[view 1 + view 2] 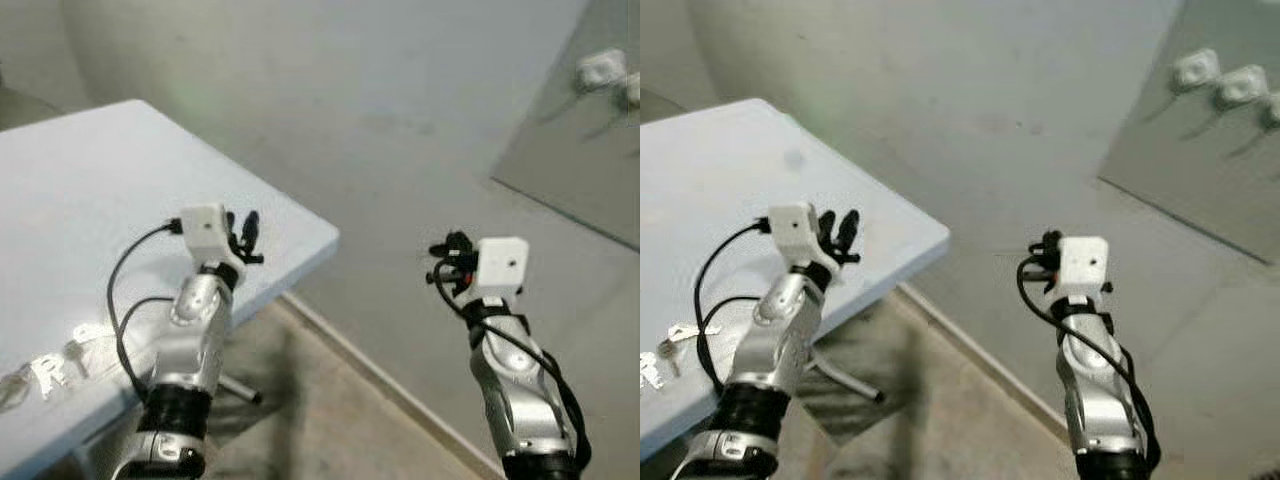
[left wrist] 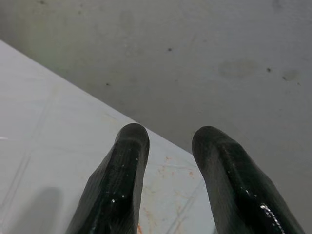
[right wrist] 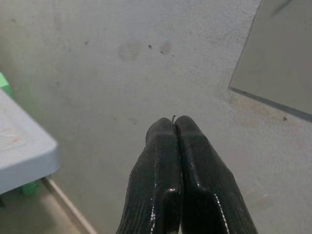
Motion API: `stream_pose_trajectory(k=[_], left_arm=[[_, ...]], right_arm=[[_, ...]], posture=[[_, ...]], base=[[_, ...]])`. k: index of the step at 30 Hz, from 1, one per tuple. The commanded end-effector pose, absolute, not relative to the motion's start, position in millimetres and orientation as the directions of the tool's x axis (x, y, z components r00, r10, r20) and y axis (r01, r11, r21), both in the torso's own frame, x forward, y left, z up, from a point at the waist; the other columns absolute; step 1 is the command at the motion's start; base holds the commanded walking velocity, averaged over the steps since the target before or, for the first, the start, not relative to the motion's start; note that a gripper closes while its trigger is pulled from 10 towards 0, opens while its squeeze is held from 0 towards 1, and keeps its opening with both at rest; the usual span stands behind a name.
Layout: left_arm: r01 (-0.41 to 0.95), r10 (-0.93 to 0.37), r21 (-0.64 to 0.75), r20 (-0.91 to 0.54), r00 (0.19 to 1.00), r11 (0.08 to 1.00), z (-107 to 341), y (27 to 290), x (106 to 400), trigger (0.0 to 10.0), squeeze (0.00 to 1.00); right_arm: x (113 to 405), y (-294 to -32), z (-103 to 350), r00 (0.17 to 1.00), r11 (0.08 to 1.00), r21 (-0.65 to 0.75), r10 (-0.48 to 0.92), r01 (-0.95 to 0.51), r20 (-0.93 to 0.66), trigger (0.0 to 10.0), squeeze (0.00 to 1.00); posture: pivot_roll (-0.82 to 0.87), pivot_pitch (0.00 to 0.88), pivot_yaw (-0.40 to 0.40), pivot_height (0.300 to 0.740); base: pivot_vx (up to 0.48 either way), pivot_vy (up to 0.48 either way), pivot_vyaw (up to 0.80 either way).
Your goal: Hang keys on a hook
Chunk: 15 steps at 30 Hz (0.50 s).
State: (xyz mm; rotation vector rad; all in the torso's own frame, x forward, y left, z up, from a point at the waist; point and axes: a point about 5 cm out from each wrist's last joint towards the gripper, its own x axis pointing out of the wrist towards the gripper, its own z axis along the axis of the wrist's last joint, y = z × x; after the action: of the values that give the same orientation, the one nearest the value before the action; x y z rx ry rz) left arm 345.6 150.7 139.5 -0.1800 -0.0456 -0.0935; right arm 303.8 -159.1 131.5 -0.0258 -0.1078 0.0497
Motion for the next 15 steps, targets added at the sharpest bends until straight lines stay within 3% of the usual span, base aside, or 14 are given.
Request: stream_pose_trajectory(k=[1, 15], left_arm=[[0.109, -0.102, -0.172, 0.053, 0.993, 0.979, 141.5, 146.5, 347.8, 10.0, 0.0], [0.115, -0.109, -0.148, 0.047, 0.993, 0.982, 139.6, 143.4, 347.2, 10.0, 0.0]], right_arm=[[304.1, -164.3, 135.1, 0.992, 0.998, -0.042, 0.04, -0.036, 0.119, 10.0, 0.0], [303.6, -164.5, 135.7, 0.992, 0.998, -0.05, 0.044, -0.038, 0.118, 10.0, 0.0]], posture=[[0.09, 0.0, -0.048, 0.74], [0.09, 0.0, -0.053, 0.74]], base=[[0.0, 0.0, -0.73], [0.0, 0.0, -0.73]])
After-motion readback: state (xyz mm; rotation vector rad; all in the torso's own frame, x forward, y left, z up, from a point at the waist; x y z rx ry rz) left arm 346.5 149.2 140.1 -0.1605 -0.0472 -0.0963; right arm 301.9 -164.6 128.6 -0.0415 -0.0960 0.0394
